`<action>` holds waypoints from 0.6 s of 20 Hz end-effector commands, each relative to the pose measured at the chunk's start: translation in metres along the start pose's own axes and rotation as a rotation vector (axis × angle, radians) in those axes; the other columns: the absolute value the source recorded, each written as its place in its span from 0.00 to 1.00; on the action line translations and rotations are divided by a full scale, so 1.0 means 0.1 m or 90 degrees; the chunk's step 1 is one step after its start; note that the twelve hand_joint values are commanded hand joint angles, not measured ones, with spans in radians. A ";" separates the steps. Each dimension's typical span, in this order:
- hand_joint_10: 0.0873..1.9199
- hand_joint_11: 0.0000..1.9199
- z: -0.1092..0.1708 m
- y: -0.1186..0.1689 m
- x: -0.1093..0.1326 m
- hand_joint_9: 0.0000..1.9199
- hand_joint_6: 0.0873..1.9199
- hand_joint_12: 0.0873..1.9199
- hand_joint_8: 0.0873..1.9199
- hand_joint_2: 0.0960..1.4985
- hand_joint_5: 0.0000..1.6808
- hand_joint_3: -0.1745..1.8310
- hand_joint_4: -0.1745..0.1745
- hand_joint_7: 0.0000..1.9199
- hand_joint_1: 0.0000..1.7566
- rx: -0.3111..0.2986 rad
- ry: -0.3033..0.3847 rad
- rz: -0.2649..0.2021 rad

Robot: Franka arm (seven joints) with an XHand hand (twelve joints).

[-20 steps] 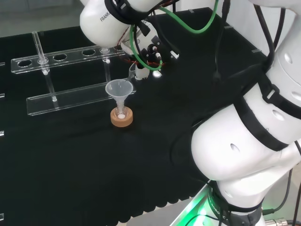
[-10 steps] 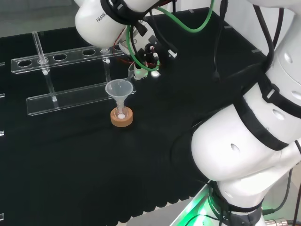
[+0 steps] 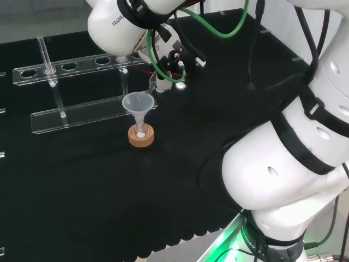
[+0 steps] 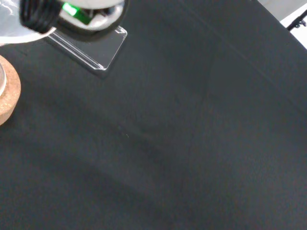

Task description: Pour all the NaCl from the weighing funnel into the round-bottom flask.

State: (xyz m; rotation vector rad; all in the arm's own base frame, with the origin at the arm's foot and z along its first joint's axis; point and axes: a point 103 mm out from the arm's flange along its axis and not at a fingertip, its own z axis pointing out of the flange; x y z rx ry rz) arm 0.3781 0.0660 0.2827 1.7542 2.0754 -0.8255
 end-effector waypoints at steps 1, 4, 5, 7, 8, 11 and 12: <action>0.14 0.41 -0.02 0.01 0.03 0.49 0.42 0.53 0.31 0.44 0.70 0.41 1.00 0.29 0.62 0.003 -0.008 -0.003; 0.14 0.41 -0.02 0.01 0.05 0.49 0.42 0.53 0.31 0.44 0.70 0.41 1.00 0.29 0.62 0.004 -0.018 -0.005; 0.14 0.41 -0.02 0.01 0.06 0.49 0.42 0.53 0.31 0.44 0.70 0.41 1.00 0.29 0.62 0.003 -0.023 -0.005; 0.14 0.41 -0.03 0.00 0.06 0.49 0.42 0.53 0.31 0.44 0.70 0.41 1.00 0.29 0.62 0.002 -0.030 -0.005; 0.14 0.41 -0.04 0.00 0.05 0.49 0.42 0.53 0.31 0.44 0.70 0.41 1.00 0.29 0.62 0.002 -0.032 -0.004; 0.14 0.41 -0.04 -0.01 0.04 0.49 0.41 0.53 0.31 0.44 0.70 0.41 1.00 0.29 0.62 -0.001 -0.035 -0.004; 0.14 0.41 -0.04 -0.01 0.04 0.49 0.41 0.53 0.31 0.44 0.70 0.41 1.00 0.29 0.62 -0.002 -0.038 -0.004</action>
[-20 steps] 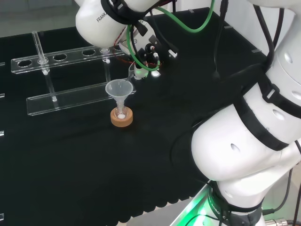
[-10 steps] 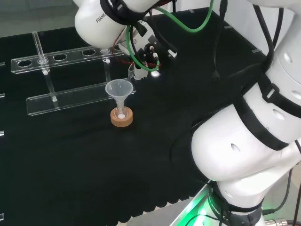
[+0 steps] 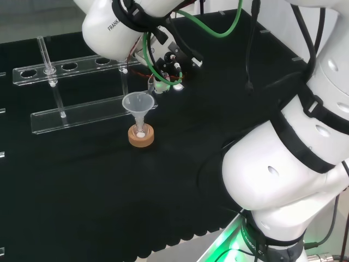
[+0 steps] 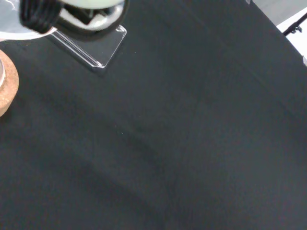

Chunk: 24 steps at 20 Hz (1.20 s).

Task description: Pour all the NaCl from the weighing funnel into the round-bottom flask.

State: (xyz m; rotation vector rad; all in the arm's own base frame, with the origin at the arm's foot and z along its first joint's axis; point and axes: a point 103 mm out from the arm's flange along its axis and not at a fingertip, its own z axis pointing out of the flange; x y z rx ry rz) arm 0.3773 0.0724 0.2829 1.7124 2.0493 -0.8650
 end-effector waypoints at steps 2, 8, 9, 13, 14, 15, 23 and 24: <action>0.14 0.41 -0.03 -0.02 0.01 0.49 0.41 0.53 0.31 0.44 0.70 0.41 1.00 0.29 0.62 -0.004 -0.012 -0.001; 0.14 0.41 -0.06 -0.04 0.03 0.49 0.41 0.53 0.31 0.44 0.70 0.41 1.00 0.29 0.62 -0.008 -0.003 -0.001; 0.14 0.41 -0.05 -0.04 0.03 0.49 0.41 0.53 0.31 0.44 0.70 0.41 1.00 0.29 0.62 -0.009 0.001 0.000; 0.13 0.41 0.00 -0.04 0.02 0.49 0.41 0.53 0.31 0.44 0.70 0.41 1.00 0.29 0.62 -0.010 0.023 0.002; 0.13 0.41 0.01 -0.04 0.02 0.49 0.41 0.53 0.31 0.43 0.70 0.41 1.00 0.29 0.62 -0.011 0.026 0.002; 0.13 0.41 0.03 -0.04 0.02 0.49 0.41 0.53 0.31 0.43 0.70 0.41 1.00 0.29 0.62 -0.014 0.031 0.002; 0.13 0.41 0.13 -0.01 -0.01 0.49 0.41 0.53 0.31 0.44 0.70 0.41 1.00 0.29 0.62 -0.029 0.115 0.005; 0.13 0.41 0.14 -0.01 -0.02 0.49 0.41 0.53 0.31 0.44 0.70 0.41 1.00 0.29 0.62 -0.032 0.126 0.006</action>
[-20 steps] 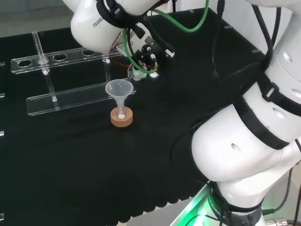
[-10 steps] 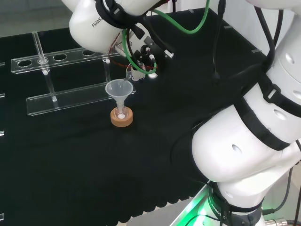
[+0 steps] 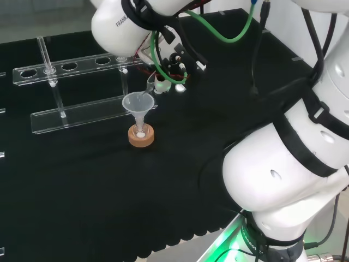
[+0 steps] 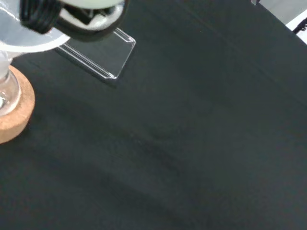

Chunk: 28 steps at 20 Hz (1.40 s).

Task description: Pour all the NaCl from the weighing funnel into the round-bottom flask.

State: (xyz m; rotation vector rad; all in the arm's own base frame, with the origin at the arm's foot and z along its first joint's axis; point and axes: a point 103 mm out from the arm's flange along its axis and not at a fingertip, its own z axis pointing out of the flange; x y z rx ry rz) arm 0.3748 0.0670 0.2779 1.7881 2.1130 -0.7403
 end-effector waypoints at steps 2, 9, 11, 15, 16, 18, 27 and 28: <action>0.13 0.41 0.10 0.02 -0.05 0.49 0.41 0.53 0.31 0.44 0.70 0.41 1.00 0.29 0.62 -0.013 0.081 0.005; 0.13 0.41 0.24 0.03 -0.17 0.49 0.41 0.53 0.31 0.44 0.70 0.41 1.00 0.29 0.62 -0.031 0.200 0.021; 0.13 0.41 0.27 0.03 -0.19 0.49 0.41 0.53 0.31 0.44 0.70 0.41 1.00 0.29 0.62 -0.038 0.224 0.020; 0.13 0.40 0.34 0.03 -0.23 0.49 0.41 0.53 0.31 0.44 0.70 0.41 1.00 0.29 0.62 -0.056 0.263 0.021; 0.13 0.40 0.35 0.03 -0.24 0.49 0.41 0.53 0.31 0.44 0.70 0.41 1.00 0.29 0.62 -0.063 0.273 0.022; 0.13 0.40 0.37 0.02 -0.26 0.49 0.41 0.53 0.31 0.44 0.70 0.41 1.00 0.29 0.62 -0.081 0.285 0.023; 0.13 0.40 0.46 0.02 -0.30 0.49 0.41 0.54 0.31 0.44 0.70 0.41 1.00 0.29 0.62 -0.102 0.347 0.021; 0.13 0.40 0.46 0.02 -0.31 0.49 0.41 0.54 0.31 0.44 0.70 0.40 1.00 0.29 0.62 -0.103 0.356 0.023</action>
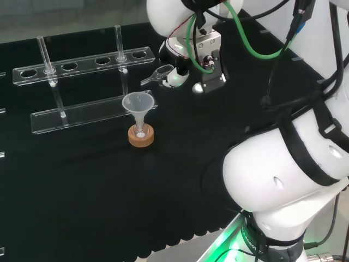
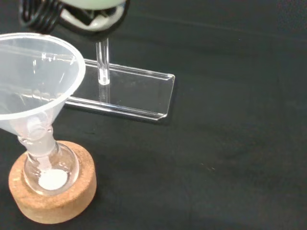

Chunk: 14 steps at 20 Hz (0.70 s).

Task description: Pour all the NaCl from the weighing funnel into the round-bottom flask.

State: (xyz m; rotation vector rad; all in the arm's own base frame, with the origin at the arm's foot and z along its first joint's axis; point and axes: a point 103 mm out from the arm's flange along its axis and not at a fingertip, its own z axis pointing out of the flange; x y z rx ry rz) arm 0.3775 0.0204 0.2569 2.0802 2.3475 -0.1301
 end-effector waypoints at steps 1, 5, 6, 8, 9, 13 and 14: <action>0.13 0.40 0.02 0.00 -0.05 0.49 0.41 0.54 0.31 0.44 0.70 0.40 1.00 0.29 0.62 -0.014 0.050 0.002; 0.13 0.40 0.01 -0.01 -0.08 0.49 0.41 0.54 0.31 0.44 0.70 0.40 1.00 0.29 0.62 -0.022 0.094 0.005; 0.13 0.40 0.01 -0.01 -0.10 0.49 0.41 0.54 0.31 0.44 0.70 0.40 1.00 0.29 0.62 -0.023 0.105 0.007; 0.13 0.40 0.01 -0.01 -0.13 0.49 0.41 0.54 0.31 0.44 0.70 0.40 1.00 0.29 0.62 -0.023 0.124 0.009; 0.13 0.40 0.02 -0.02 -0.15 0.49 0.41 0.54 0.31 0.44 0.70 0.40 1.00 0.29 0.62 -0.026 0.133 0.011; 0.13 0.40 0.01 -0.02 -0.22 0.49 0.41 0.54 0.31 0.44 0.70 0.40 1.00 0.29 0.62 -0.035 0.151 0.013; 0.13 0.40 0.01 -0.02 -0.24 0.49 0.41 0.54 0.31 0.44 0.70 0.40 1.00 0.29 0.62 -0.037 0.159 0.014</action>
